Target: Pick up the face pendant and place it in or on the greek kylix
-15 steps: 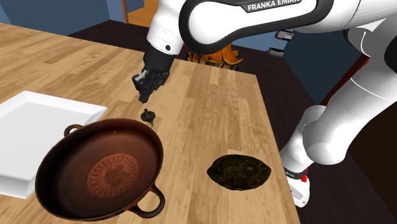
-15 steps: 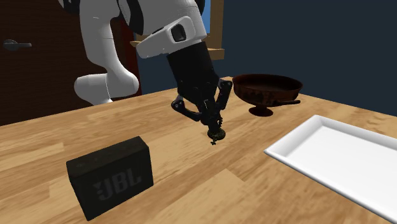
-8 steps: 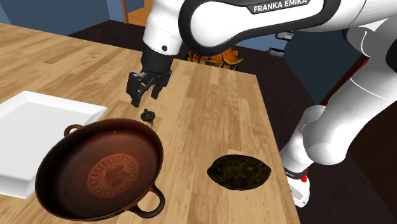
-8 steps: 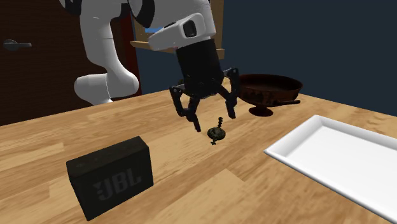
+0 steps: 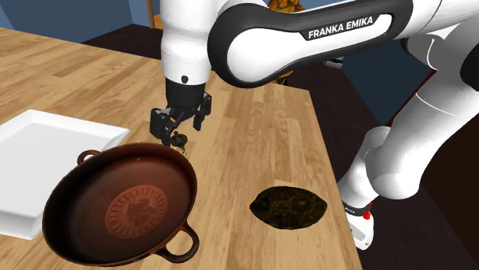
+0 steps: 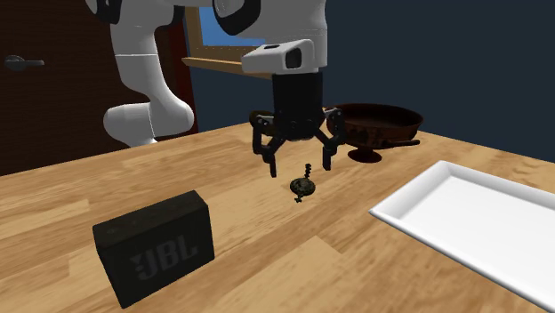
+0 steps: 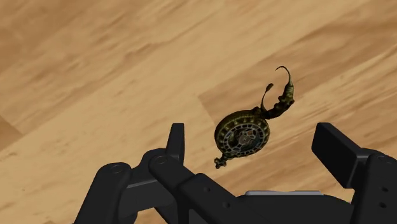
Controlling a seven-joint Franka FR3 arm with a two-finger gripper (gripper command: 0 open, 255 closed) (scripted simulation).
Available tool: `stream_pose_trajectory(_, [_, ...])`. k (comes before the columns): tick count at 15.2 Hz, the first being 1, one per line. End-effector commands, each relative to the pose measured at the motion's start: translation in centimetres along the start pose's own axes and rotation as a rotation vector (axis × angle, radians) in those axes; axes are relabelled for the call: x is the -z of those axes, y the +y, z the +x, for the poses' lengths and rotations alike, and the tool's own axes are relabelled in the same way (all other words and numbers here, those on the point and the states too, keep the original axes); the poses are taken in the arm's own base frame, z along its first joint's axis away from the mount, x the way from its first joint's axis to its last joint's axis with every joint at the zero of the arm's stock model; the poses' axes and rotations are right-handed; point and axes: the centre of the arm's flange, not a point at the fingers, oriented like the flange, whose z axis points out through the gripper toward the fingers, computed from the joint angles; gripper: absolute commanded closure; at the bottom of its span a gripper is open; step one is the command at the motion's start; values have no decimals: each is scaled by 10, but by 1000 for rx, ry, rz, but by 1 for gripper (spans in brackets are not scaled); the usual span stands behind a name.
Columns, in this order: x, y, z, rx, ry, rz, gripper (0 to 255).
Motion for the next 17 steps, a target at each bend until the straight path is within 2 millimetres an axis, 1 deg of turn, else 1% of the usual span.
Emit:
stream_pose_trajectory(1, [-10, -1, 0, -1, 0, -1, 0])
stream_pose_trajectory(2, [-18, -1, 0, -1, 0, -1, 0])
stream_pose_trajectory(10, [-18, -1, 0, -1, 0, -1, 0])
stream_pose_trajectory(11, [-18, -1, 0, -1, 0, -1, 255])
stream_pose_trajectory(17, [-18, -1, 0, -1, 0, -1, 255])
